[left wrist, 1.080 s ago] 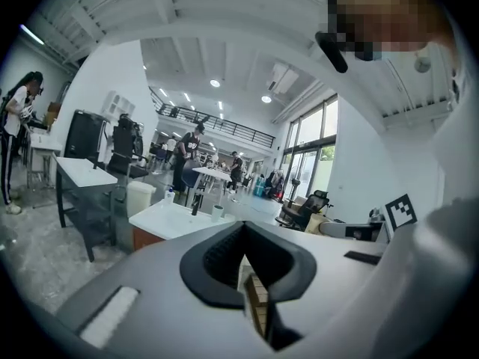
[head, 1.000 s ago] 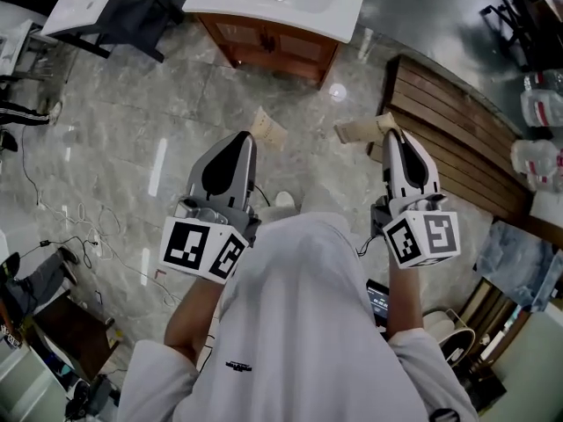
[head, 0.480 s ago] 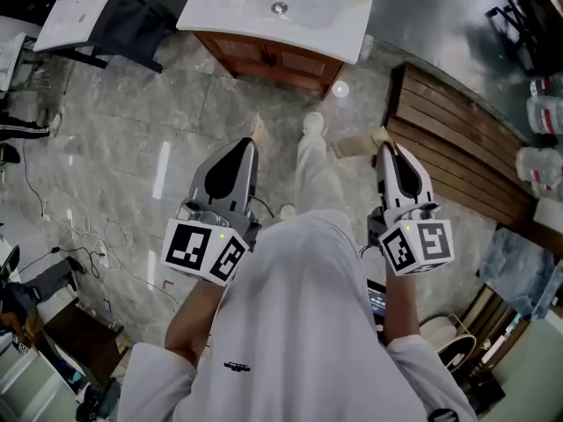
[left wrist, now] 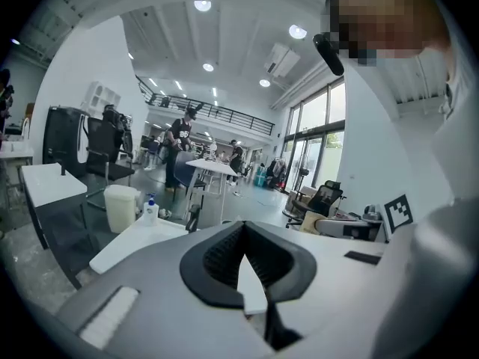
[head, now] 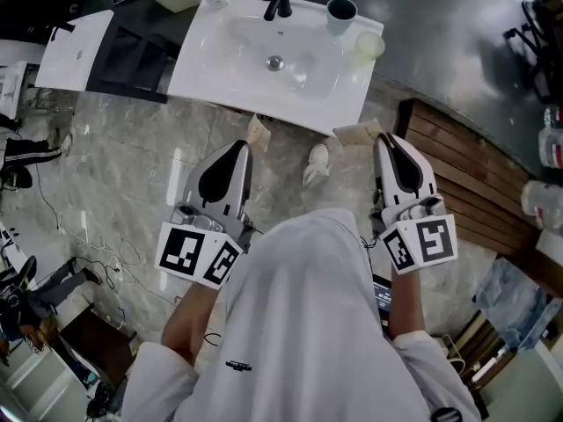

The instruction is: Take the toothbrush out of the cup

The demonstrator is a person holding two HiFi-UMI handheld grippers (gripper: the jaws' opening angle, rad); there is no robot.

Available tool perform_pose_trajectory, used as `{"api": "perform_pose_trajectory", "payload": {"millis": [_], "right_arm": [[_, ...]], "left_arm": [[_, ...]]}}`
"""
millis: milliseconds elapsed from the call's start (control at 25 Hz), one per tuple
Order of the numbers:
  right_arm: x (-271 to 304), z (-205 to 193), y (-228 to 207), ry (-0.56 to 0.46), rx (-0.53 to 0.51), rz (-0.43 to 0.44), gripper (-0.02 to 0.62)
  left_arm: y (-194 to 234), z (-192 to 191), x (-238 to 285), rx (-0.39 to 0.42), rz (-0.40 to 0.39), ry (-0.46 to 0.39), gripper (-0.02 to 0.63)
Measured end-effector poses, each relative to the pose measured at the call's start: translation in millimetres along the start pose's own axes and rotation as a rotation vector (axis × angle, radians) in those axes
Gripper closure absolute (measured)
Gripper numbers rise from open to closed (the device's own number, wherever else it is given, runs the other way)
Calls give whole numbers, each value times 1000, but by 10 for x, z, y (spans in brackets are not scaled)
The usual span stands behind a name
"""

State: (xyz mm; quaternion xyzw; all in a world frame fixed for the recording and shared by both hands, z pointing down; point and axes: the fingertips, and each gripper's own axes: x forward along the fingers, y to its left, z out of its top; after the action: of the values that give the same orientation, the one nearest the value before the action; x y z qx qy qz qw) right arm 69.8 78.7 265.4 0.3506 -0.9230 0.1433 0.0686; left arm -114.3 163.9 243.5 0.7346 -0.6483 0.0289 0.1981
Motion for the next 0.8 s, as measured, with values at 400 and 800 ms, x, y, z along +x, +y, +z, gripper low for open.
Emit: {"api": "perform_pose_trajectory", "payload": {"millis": [400, 800], "right_arm": [[821, 541, -709, -17, -13, 3, 580], [1043, 738, -962, -37, 1, -102, 580]], "left_arm": [[154, 588, 1118, 7, -16, -25, 601], [145, 748, 1573, 8, -117, -4, 601]]}}
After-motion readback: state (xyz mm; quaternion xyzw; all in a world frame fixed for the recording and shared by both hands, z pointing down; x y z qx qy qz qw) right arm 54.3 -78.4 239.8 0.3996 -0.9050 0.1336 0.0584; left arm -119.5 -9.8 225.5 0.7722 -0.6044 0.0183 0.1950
